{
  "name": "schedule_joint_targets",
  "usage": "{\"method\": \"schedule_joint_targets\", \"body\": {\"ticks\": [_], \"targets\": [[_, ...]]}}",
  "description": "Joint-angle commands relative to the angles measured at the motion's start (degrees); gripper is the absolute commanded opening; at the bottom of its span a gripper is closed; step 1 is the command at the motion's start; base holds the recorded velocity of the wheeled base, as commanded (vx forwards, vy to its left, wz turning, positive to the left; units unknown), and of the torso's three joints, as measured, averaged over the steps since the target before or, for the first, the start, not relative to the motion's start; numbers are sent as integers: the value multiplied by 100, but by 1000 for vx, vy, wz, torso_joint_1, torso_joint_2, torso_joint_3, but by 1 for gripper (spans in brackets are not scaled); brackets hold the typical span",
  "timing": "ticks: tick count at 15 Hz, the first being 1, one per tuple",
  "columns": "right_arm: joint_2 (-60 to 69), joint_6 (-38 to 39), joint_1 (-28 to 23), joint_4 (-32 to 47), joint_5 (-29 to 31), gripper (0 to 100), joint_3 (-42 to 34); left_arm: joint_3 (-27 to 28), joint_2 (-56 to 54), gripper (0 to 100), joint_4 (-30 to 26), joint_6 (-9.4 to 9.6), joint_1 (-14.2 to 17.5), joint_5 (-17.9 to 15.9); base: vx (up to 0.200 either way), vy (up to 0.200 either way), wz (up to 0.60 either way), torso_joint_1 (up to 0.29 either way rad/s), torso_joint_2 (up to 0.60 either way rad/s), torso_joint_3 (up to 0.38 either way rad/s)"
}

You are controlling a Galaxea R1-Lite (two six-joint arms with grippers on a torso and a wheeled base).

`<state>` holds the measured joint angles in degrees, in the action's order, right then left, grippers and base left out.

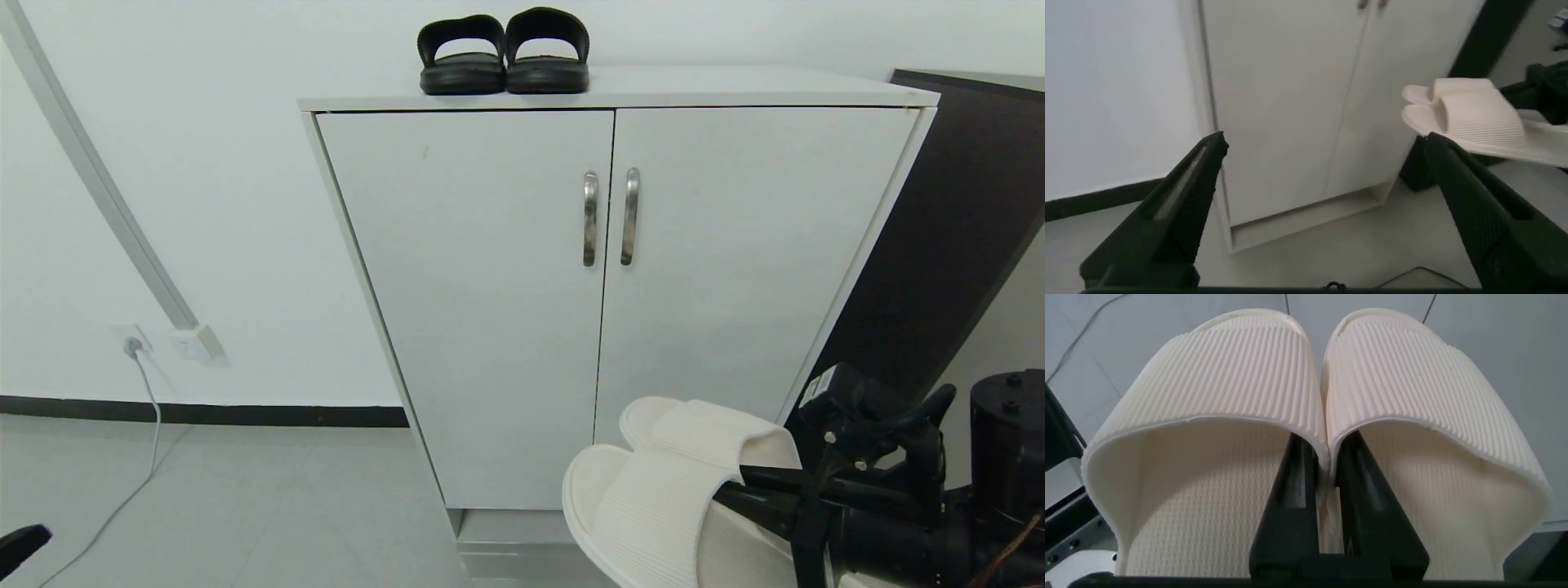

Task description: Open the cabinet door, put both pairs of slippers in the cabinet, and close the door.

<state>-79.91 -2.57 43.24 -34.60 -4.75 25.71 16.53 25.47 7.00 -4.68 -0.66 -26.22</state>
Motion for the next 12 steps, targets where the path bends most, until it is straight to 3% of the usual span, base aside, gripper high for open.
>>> {"method": "schedule_joint_targets", "body": {"ticks": [1, 2, 3, 5, 7, 8, 9, 10, 11, 12], "targets": [[2, 2, 0, -3, 10, 0, -13, 114, 1549, 100, 821, 11, -22, -788, 0, 0, 0, 0, 0, 0], [-7, 2, 0, -3, 10, 0, -5, 114, 1804, 100, 1084, 11, -22, -893, 0, 0, 0, 0, 0, 0], [-42, 29, 0, -21, 10, 0, 13, 210, 2402, 100, 1550, 20, -215, -1016, 0, 0, 0, 0, 0, 0], [-95, 37, 0, -109, 10, 0, 4, 491, 2955, 100, 1832, 20, -637, -1008, 0, 0, 0, 0, 0, 0], [-174, 37, -9, -144, 18, 0, 4, 975, 3623, 100, 2253, 11, -1428, -999, 0, 0, 0, 0, 0, 0], [-183, 29, -9, -144, 18, 0, 4, 1159, 3825, 100, 2306, 2, -1613, -981, 0, 0, 0, 0, 0, 0], [-183, 2, -9, -144, 45, 0, -5, 1564, 4168, 100, 2315, -59, -1973, -902, 0, 0, 0, 0, 0, 0], [-183, -6, -9, -144, 45, 0, -5, 1740, 4282, 100, 2315, -173, -2140, -885, 0, 0, 0, 0, 0, 0], [-183, 2, -9, -144, 45, 0, 13, 2232, 4660, 100, 2315, -525, -2615, -726, 0, 0, 0, 0, 0, 0], [-183, 11, -9, -144, 45, 0, 22, 2425, 4827, 100, 2315, -560, -2773, -621, 0, 0, 0, 0, 0, 0]]}}
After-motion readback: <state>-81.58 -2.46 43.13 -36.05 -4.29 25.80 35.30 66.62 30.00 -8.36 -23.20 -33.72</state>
